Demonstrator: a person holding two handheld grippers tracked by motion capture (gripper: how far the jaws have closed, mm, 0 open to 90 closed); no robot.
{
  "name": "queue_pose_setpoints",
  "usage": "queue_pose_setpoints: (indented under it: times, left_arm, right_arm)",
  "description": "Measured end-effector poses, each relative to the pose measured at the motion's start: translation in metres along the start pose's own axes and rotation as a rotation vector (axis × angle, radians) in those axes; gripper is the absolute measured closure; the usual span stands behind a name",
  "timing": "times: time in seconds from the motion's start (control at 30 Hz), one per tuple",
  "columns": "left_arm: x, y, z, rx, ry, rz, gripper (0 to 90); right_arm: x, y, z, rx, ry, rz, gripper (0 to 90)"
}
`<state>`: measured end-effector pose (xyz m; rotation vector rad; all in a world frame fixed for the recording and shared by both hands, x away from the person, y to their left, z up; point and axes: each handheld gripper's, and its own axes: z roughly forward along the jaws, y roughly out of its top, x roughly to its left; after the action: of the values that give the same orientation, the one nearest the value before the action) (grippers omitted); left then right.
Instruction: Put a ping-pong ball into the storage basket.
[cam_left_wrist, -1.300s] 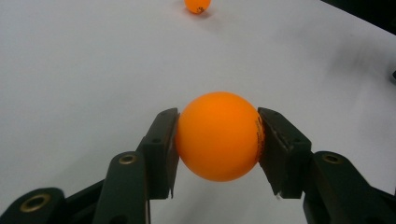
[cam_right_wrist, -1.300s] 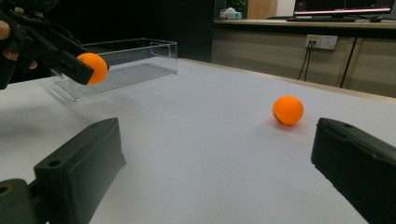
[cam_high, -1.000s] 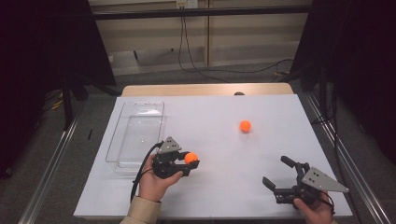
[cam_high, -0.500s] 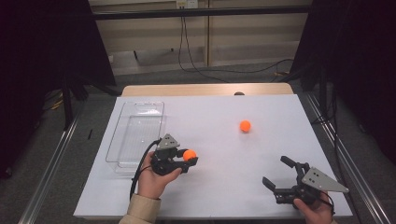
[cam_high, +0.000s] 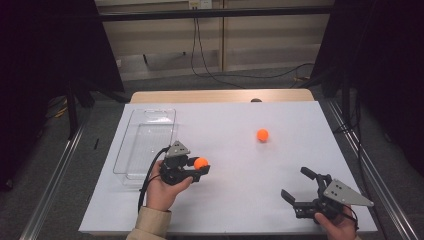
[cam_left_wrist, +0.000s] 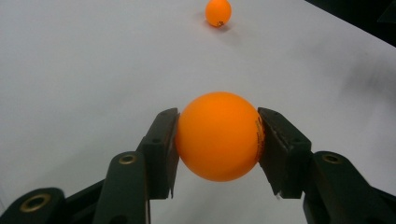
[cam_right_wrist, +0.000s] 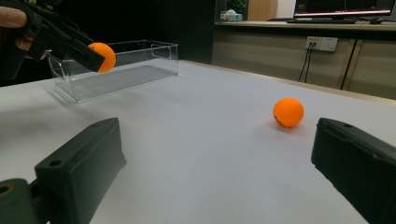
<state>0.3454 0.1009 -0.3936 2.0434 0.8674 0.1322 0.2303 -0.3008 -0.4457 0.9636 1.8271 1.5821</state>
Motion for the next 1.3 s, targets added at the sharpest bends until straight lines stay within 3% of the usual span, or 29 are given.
queue_pose_setpoints:
  times: [0.6,1.3]
  left_arm:
    - [0.007,0.006,-0.004,0.004,0.034,-0.036,51.0]
    - [0.012,0.015,-0.01,-0.012,0.061,-0.034,51.0]
  right_arm:
    - [0.0,0.0,0.0,-0.003,0.003,-0.002,1.8]
    - [0.0,0.0,0.0,-0.004,0.004,0.0,1.7]
